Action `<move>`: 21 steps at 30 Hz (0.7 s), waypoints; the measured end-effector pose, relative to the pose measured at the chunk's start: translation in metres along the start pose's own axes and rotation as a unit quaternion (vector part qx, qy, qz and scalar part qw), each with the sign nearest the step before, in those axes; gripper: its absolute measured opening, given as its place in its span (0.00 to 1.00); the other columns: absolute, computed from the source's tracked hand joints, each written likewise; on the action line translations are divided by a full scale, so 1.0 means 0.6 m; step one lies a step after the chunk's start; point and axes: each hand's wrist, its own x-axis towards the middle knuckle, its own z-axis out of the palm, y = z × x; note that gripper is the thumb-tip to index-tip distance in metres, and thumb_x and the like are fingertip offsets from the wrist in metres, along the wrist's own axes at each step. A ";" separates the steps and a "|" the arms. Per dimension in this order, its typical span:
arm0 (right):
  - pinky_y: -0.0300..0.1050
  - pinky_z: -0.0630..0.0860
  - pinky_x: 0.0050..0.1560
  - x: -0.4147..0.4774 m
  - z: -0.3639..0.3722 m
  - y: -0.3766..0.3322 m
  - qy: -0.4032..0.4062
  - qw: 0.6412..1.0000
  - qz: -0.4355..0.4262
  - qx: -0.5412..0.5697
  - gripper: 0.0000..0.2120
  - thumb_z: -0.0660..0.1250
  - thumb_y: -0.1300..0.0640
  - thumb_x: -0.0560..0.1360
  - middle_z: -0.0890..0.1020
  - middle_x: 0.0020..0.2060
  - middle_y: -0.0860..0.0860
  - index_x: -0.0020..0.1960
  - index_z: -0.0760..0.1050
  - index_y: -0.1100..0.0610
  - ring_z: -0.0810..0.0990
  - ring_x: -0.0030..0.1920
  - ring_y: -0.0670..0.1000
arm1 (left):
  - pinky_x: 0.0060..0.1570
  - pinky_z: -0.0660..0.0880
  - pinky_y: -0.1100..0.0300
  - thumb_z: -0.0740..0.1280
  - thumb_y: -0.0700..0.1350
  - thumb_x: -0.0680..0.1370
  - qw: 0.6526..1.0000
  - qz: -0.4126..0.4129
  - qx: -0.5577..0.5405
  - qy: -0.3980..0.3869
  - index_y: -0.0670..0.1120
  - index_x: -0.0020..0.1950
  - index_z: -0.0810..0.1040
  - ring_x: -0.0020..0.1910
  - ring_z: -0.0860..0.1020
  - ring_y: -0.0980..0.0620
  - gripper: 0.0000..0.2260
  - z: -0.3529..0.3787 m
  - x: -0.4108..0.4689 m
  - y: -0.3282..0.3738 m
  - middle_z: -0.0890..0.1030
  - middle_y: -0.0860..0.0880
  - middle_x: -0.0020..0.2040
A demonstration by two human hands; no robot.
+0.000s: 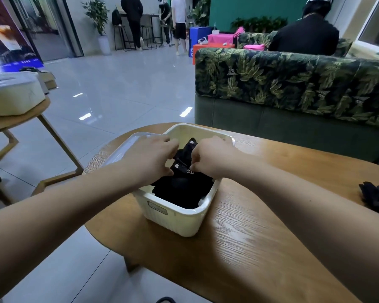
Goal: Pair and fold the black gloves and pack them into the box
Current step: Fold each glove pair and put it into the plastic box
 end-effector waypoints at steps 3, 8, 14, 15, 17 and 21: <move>0.49 0.62 0.52 0.001 0.001 0.005 0.032 0.999 -0.015 -0.003 0.07 0.76 0.46 0.75 0.82 0.47 0.47 0.49 0.83 0.48 0.78 0.55 0.55 | 0.45 0.78 0.47 0.74 0.38 0.72 0.997 0.049 -0.059 -0.022 0.53 0.53 0.78 0.47 0.78 0.48 0.15 0.005 0.001 0.003 0.75 0.55 0.49; 0.53 0.68 0.64 0.005 0.008 0.017 0.074 0.996 0.002 -0.046 0.22 0.79 0.38 0.69 0.75 0.55 0.51 0.52 0.75 0.49 0.72 0.61 0.57 | 0.53 0.77 0.54 0.71 0.41 0.79 0.991 0.050 -0.081 -0.089 0.58 0.64 0.85 0.50 0.77 0.54 0.17 0.010 0.002 0.004 0.80 0.54 0.55; 0.55 0.65 0.68 0.007 0.008 0.022 0.071 0.997 0.018 -0.022 0.26 0.78 0.37 0.69 0.74 0.58 0.51 0.59 0.75 0.48 0.70 0.64 0.57 | 0.51 0.76 0.55 0.69 0.51 0.82 0.995 0.043 -0.059 -0.073 0.62 0.63 0.85 0.51 0.78 0.52 0.12 -0.005 0.008 0.012 0.78 0.55 0.51; 0.54 0.64 0.67 0.003 0.006 0.024 0.082 0.996 0.017 0.002 0.24 0.77 0.38 0.70 0.73 0.56 0.50 0.58 0.75 0.48 0.71 0.63 0.57 | 0.51 0.75 0.54 0.69 0.52 0.82 0.996 0.038 -0.058 -0.059 0.62 0.62 0.85 0.51 0.78 0.52 0.11 -0.013 0.008 0.016 0.77 0.56 0.50; 0.52 0.64 0.63 -0.008 -0.001 0.031 0.106 0.993 0.012 0.058 0.18 0.75 0.41 0.72 0.73 0.54 0.49 0.57 0.77 0.47 0.72 0.62 0.57 | 0.50 0.74 0.55 0.69 0.54 0.81 0.997 0.033 -0.055 -0.032 0.62 0.59 0.86 0.53 0.78 0.53 0.09 -0.027 0.007 0.019 0.77 0.57 0.49; 0.51 0.67 0.62 -0.060 -0.015 0.060 0.165 0.976 -0.004 0.143 0.13 0.72 0.47 0.76 0.78 0.56 0.49 0.58 0.79 0.48 0.74 0.60 0.55 | 0.54 0.78 0.51 0.70 0.58 0.80 0.995 0.012 -0.100 -0.006 0.64 0.55 0.84 0.54 0.78 0.54 0.06 -0.056 -0.007 0.032 0.78 0.58 0.53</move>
